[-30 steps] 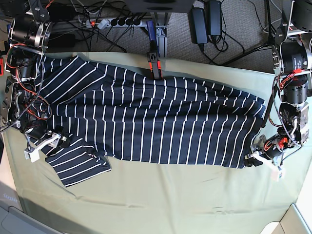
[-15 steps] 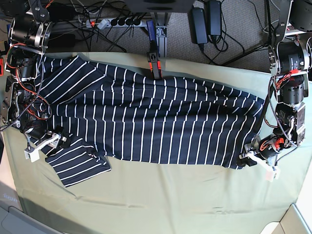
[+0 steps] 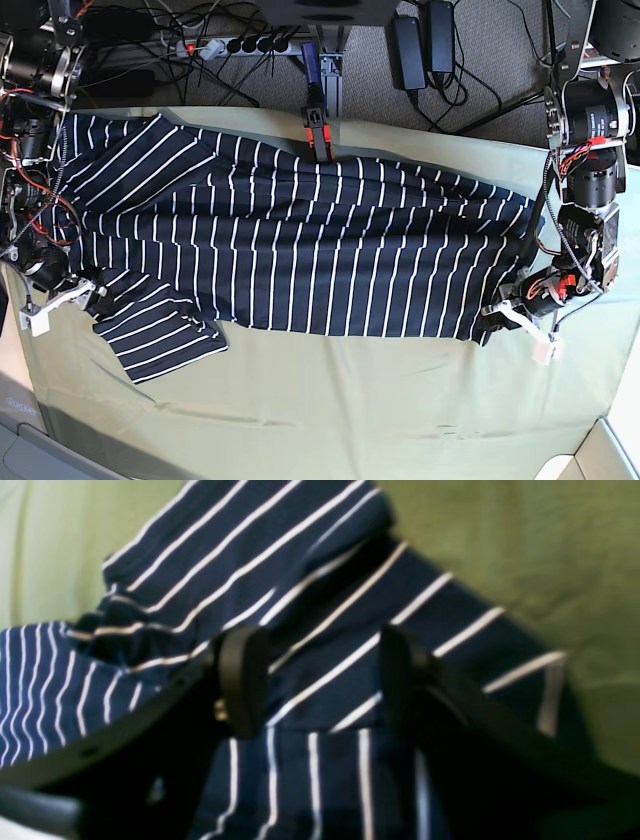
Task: Fold the T-shirt properly
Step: 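Hold both side edges and fold the shirt lengthwise toward the collar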
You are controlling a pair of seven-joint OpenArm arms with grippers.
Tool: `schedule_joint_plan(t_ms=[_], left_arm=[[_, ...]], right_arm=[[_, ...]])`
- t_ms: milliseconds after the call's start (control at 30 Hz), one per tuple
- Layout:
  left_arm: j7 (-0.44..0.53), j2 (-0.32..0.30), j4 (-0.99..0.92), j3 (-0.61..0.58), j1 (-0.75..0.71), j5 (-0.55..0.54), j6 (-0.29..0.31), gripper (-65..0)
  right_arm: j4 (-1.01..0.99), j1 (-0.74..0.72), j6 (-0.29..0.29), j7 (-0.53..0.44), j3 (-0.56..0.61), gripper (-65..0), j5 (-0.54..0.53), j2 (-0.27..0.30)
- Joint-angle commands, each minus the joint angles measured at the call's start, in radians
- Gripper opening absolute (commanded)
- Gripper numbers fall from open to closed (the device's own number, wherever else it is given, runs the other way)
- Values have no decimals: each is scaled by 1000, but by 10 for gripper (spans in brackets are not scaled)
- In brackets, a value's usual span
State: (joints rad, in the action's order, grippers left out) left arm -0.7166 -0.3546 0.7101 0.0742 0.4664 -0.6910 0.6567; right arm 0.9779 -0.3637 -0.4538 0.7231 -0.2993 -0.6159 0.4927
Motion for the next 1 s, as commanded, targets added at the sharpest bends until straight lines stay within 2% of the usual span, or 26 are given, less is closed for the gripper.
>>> schedule_joint_plan(t_ms=[0, 167, 267, 367, 633, 967], left_arm=[[11, -9, 11, 2, 14, -5, 40, -650], [39, -9, 11, 2, -11, -10, 41, -650], [39, -9, 11, 2, -24, -38, 41, -650], [34, -9, 11, 2, -26, -53, 41, -650], [32, -17, 11, 2, -26, -53, 41, -650], [32, -17, 11, 2, -26, -54, 41, -650]], right_arm=[[14, -27, -66, -32, -9, -303, -11, 32], [14, -30, 8, -100, -9, -303, 63, 66], [10, -56, 43, -106, -9, -302, 134, 66], [-23, -90, 73, -106, -9, -302, 161, 67], [-174, -114, 74, -93, -9, -302, 163, 96], [-183, -87, 72, -84, -9, -303, 163, 127]])
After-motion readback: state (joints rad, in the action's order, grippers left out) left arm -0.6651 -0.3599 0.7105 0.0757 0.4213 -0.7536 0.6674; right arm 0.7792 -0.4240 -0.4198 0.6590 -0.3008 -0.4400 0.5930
